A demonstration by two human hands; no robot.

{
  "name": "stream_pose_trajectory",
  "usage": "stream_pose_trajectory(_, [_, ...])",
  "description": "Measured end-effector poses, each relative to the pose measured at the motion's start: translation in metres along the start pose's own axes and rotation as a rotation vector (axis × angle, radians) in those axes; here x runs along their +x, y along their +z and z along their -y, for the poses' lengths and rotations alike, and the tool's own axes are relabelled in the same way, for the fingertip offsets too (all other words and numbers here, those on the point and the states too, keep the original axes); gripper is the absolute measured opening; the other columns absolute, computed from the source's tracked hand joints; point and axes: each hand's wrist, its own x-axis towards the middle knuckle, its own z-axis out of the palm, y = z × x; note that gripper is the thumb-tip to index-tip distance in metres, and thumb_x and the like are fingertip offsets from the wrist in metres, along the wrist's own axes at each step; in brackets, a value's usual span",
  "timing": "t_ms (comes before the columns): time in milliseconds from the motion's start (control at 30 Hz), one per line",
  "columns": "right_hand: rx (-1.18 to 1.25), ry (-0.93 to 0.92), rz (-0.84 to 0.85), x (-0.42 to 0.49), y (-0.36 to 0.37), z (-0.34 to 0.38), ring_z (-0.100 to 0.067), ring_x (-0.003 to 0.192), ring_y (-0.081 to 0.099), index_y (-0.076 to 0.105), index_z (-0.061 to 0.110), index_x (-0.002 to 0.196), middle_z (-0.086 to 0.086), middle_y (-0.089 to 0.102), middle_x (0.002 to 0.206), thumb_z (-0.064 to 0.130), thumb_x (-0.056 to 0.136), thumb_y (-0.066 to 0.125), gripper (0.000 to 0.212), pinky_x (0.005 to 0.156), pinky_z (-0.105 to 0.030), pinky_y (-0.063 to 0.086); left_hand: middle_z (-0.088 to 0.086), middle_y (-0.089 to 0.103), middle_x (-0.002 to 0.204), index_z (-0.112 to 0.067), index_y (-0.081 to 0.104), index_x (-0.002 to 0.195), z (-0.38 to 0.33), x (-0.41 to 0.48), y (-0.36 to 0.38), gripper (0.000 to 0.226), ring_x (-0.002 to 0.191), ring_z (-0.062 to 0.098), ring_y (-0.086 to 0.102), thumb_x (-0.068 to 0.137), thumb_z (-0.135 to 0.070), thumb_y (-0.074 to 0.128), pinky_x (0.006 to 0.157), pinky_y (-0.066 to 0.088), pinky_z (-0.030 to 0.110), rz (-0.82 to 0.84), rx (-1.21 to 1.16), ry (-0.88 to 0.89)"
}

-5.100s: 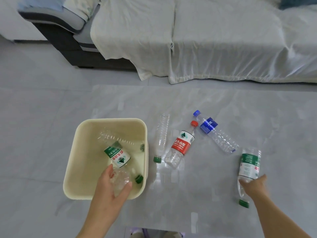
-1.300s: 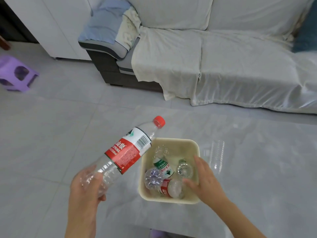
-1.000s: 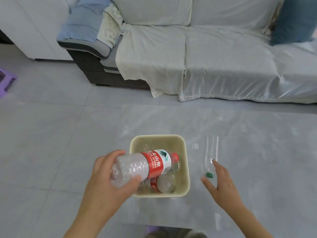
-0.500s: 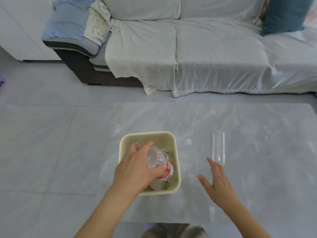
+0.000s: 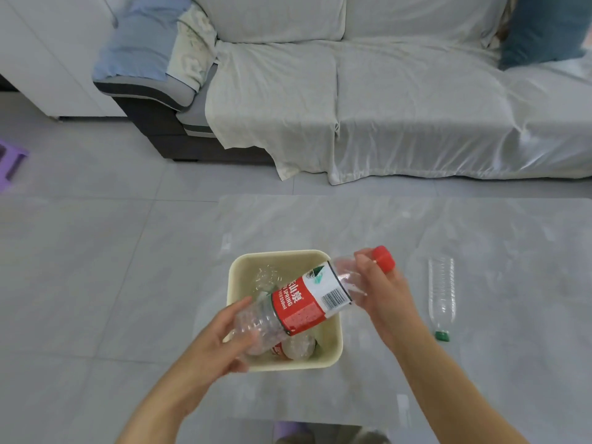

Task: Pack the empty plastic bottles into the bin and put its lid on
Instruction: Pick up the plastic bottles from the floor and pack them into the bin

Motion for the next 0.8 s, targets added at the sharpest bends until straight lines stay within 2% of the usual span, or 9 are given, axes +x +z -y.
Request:
stream_pose_trajectory(67, [-0.288,-0.276,-0.11,0.001,0.009,0.018,-0.01,0.075,0.062,0.058,0.028,0.079,0.008,0.069,0.079,0.036,0.067,0.068,0.017,0.07,-0.029,0.051,-0.004,0.058,0.121,-0.03,0.052,0.126,0.008,0.006,0.003,0.048,0.095,0.01,0.063,0.082,-0.021,0.068,0.068,0.052,0.029,-0.207,0.0,0.039])
stream_pose_trajectory(133, [-0.628,-0.444,-0.06,-0.004,0.017,0.034,-0.005,0.07,0.059,0.056,0.029,0.079,0.012,0.066,0.073,0.042,0.065,0.069,0.022,0.066,-0.017,0.046,0.004,0.058,0.122,-0.024,0.053,0.124,0.013,0.009,0.001,0.042,0.096,0.015,0.062,0.085,-0.015,0.065,0.066,0.049,0.029,-0.322,-0.078,0.034])
stream_pose_trajectory(200, [-0.984,-0.393,0.145,-0.007,0.027,0.032,-0.008,0.068,0.057,0.053,0.03,0.085,0.01,0.063,0.072,0.048,0.068,0.07,0.03,0.062,-0.021,0.044,0.004,0.06,0.121,-0.024,0.055,0.12,0.019,0.009,-0.002,0.038,0.1,0.019,0.061,0.084,-0.018,0.066,0.067,0.049,0.03,-0.338,-0.094,0.025])
stream_pose_trajectory(267, [-1.231,-0.305,0.258,-0.004,0.032,0.013,-0.013,0.068,0.056,0.052,0.028,0.096,0.008,0.062,0.075,0.054,0.071,0.066,0.038,0.061,-0.026,0.046,0.003,0.062,0.119,-0.025,0.058,0.116,0.024,0.007,-0.003,0.037,0.101,0.018,0.062,0.08,-0.026,0.069,0.068,0.048,0.03,-0.321,-0.079,0.011])
stream_pose_trajectory(333, [-1.279,-0.278,0.255,0.004,0.033,-0.006,-0.019,0.073,0.058,0.052,0.026,0.1,0.003,0.065,0.08,0.056,0.072,0.064,0.043,0.066,-0.034,0.05,0.002,0.063,0.117,-0.024,0.059,0.113,0.027,0.005,-0.001,0.038,0.101,0.018,0.062,0.077,-0.029,0.069,0.067,0.048,0.029,-0.3,-0.067,0.006])
stream_pose_trajectory(400, [-1.182,-0.291,0.197,0.01,0.034,-0.015,-0.02,0.075,0.059,0.055,0.024,0.101,0.001,0.066,0.082,0.053,0.072,0.067,0.043,0.069,-0.037,0.051,0.002,0.063,0.117,-0.022,0.06,0.114,0.029,0.005,0.001,0.03,0.101,0.018,0.062,0.084,-0.023,0.065,0.067,0.047,0.028,-0.289,-0.049,0.002])
stream_pose_trajectory(633, [-1.136,-0.455,0.204,0.013,0.039,-0.005,-0.011,0.075,0.053,0.055,0.025,0.098,0.012,0.06,0.083,0.05,0.074,0.067,0.037,0.065,-0.027,0.044,0.004,0.063,0.111,-0.025,0.061,0.105,0.031,0.005,0.01,0.018,0.097,0.014,0.061,0.088,-0.021,0.058,0.065,0.045,0.023,-0.253,0.004,0.0])
stream_pose_trajectory(700, [-1.183,-0.402,0.229,0.027,0.032,-0.018,-0.014,0.075,0.054,0.053,0.025,0.103,0.01,0.059,0.083,0.052,0.075,0.065,0.041,0.063,-0.026,0.042,0.002,0.064,0.11,-0.024,0.062,0.105,0.031,0.006,0.014,0.017,0.095,0.013,0.06,0.088,-0.021,0.058,0.065,0.045,0.023,-0.24,0.022,-0.005])
stream_pose_trajectory(800, [-1.36,-0.136,0.324,0.046,0.01,-0.064,-0.025,0.088,0.059,0.049,0.022,0.111,0.0,0.059,0.091,0.048,0.078,0.063,0.044,0.072,-0.035,0.047,-0.003,0.064,0.11,-0.022,0.062,0.108,0.03,0.006,0.021,0.02,0.094,0.009,0.059,0.088,-0.021,0.058,0.066,0.047,0.023,-0.229,0.041,-0.003])
